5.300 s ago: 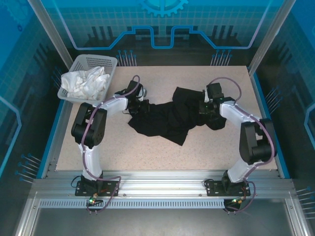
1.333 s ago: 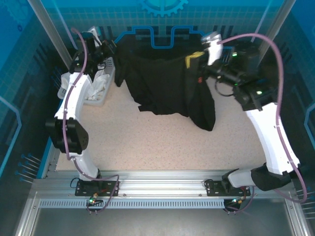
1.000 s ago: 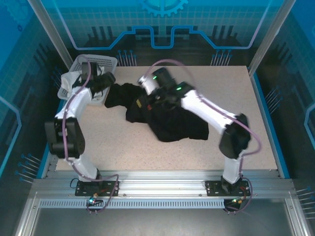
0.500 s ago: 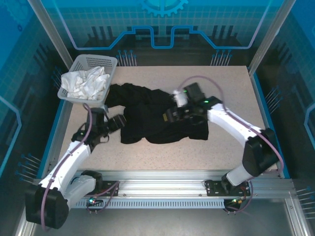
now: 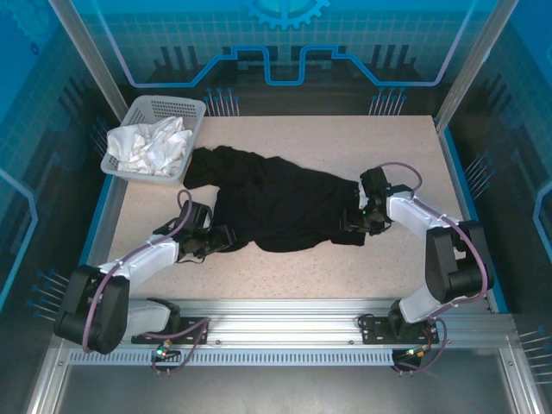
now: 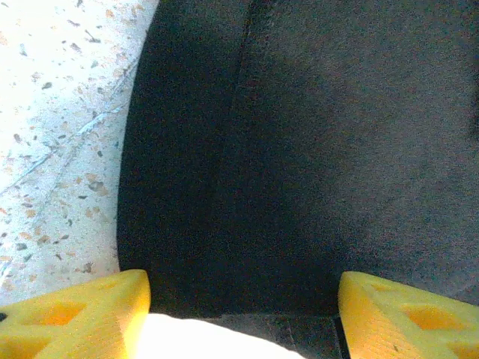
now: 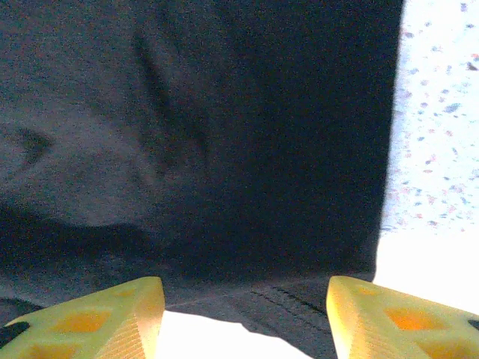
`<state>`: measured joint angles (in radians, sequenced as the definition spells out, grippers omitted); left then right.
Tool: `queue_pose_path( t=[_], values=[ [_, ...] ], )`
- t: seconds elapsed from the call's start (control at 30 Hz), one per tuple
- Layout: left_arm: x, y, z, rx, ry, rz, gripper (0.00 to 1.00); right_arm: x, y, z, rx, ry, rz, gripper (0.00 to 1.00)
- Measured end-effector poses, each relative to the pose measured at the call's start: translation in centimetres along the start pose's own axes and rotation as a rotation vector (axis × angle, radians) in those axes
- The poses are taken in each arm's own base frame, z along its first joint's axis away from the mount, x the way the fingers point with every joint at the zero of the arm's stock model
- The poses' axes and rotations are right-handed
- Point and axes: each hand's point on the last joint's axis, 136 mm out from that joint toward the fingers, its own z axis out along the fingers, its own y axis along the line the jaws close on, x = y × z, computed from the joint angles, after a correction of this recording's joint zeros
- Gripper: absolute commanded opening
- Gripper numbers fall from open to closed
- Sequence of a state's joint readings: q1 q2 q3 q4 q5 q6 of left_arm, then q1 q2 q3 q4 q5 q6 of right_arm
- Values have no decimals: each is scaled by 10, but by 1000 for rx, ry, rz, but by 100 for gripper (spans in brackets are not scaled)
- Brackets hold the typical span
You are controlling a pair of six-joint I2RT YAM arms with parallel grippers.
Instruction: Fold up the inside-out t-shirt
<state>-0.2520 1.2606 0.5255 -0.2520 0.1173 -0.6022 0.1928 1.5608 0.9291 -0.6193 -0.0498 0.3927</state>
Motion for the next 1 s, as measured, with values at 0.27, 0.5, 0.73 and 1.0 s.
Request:
queue_pose_path(
  t=[0.27, 0.5, 0.73, 1.0],
  values=[
    [-5, -6, 16, 25, -5, 10, 48, 8, -16, 2, 62, 38, 17, 61],
    [-9, -15, 22, 60, -13, 19, 33, 20, -25, 22, 77, 130, 31, 52],
    [-7, -16, 26, 82, -18, 3, 0, 16, -26, 19, 57, 114, 39, 4],
    [-42, -63, -54, 245, -227, 52, 0, -47, 18, -113, -196, -355, -13, 0]
  ],
)
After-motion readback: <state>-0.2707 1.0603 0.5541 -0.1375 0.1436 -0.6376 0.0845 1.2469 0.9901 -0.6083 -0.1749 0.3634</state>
